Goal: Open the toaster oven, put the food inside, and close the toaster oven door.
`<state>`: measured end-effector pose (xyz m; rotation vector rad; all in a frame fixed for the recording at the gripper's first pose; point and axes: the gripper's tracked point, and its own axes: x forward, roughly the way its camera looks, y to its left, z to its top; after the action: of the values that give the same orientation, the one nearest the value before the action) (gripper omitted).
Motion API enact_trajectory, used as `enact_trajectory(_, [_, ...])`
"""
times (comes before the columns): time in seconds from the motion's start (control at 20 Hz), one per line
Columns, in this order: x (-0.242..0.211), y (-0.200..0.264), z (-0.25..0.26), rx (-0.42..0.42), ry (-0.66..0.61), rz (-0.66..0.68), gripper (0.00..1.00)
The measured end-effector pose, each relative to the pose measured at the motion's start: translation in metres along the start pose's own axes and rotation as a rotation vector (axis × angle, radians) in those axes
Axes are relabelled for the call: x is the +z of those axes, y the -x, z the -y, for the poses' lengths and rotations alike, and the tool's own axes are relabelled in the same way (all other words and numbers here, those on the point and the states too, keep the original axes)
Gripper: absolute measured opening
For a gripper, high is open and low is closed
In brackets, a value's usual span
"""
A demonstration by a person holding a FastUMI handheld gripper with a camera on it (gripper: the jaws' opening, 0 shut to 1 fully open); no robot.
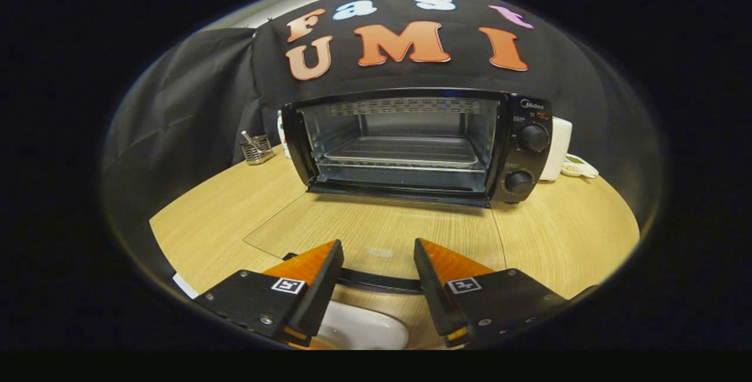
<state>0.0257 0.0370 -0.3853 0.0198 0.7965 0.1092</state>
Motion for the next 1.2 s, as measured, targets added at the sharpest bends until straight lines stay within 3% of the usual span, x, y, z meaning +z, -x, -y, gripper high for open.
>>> enact_trajectory(0.3, [0.002, 0.020, 0.003, 0.010, -0.029, 0.031, 0.67])
enact_trajectory(0.65, [-0.010, 0.084, -0.032, 0.136, -0.032, 0.081, 0.76])
enact_trajectory(0.8, [-0.042, 0.108, -0.055, 0.216, 0.008, 0.016, 0.80])
enact_trajectory(0.95, [-0.067, 0.124, -0.058, 0.238, 0.043, -0.036, 0.89])
enact_trajectory(1.2, [-0.091, 0.133, -0.061, 0.243, 0.000, -0.088, 0.93])
